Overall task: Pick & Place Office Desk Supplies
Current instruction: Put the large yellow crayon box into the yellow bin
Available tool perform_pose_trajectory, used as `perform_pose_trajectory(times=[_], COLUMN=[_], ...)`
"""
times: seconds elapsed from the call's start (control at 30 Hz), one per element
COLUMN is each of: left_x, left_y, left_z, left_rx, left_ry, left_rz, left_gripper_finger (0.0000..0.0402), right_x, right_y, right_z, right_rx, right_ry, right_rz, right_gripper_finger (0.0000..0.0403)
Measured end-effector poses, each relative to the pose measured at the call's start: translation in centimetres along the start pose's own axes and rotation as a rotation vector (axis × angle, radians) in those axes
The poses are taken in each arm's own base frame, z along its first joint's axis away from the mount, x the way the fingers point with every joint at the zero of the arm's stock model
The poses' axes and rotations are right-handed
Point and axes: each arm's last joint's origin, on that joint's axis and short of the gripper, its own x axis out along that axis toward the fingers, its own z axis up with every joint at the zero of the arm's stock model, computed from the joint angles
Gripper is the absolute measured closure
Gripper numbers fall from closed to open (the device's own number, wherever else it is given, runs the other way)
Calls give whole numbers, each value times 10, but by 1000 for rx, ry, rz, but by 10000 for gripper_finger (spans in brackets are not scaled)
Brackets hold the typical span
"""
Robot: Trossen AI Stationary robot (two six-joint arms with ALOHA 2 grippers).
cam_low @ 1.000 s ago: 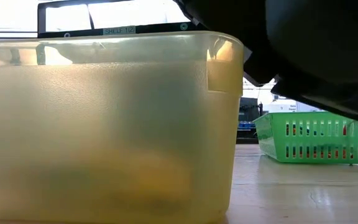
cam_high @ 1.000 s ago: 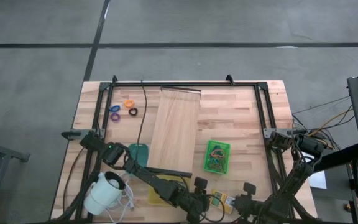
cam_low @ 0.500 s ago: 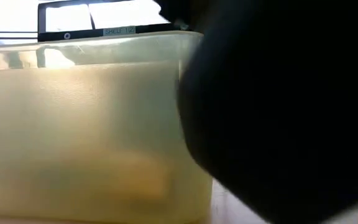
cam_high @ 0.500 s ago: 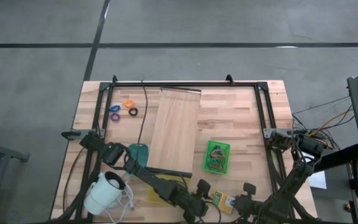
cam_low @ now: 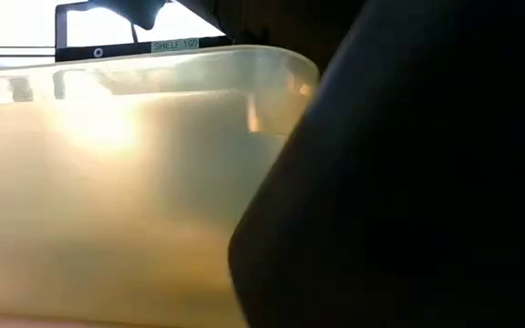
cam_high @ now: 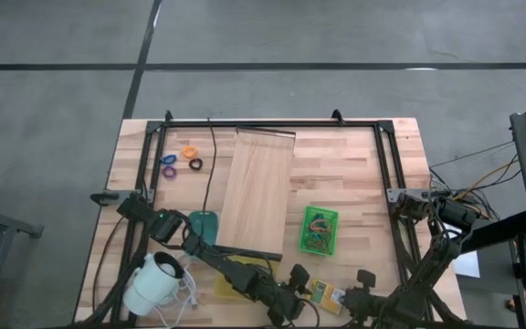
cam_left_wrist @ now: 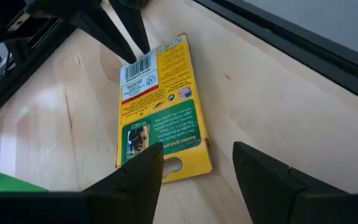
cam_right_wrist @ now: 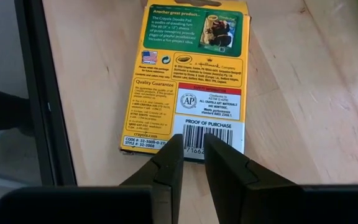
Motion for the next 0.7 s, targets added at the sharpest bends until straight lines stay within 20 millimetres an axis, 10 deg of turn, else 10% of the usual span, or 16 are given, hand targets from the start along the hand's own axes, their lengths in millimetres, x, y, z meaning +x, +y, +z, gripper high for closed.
perform_pose_trajectory(times=[0.7], left_x=[4], left_y=[4], left_z=[-12], left_rx=[71], left_ry=[-7], left_rz=[35], left_gripper_finger=[202], right_x=[0], right_y=[0], right_z=[0], right_rx=[2], right_ry=[0], right_rz=[4], right_gripper_finger=[339])
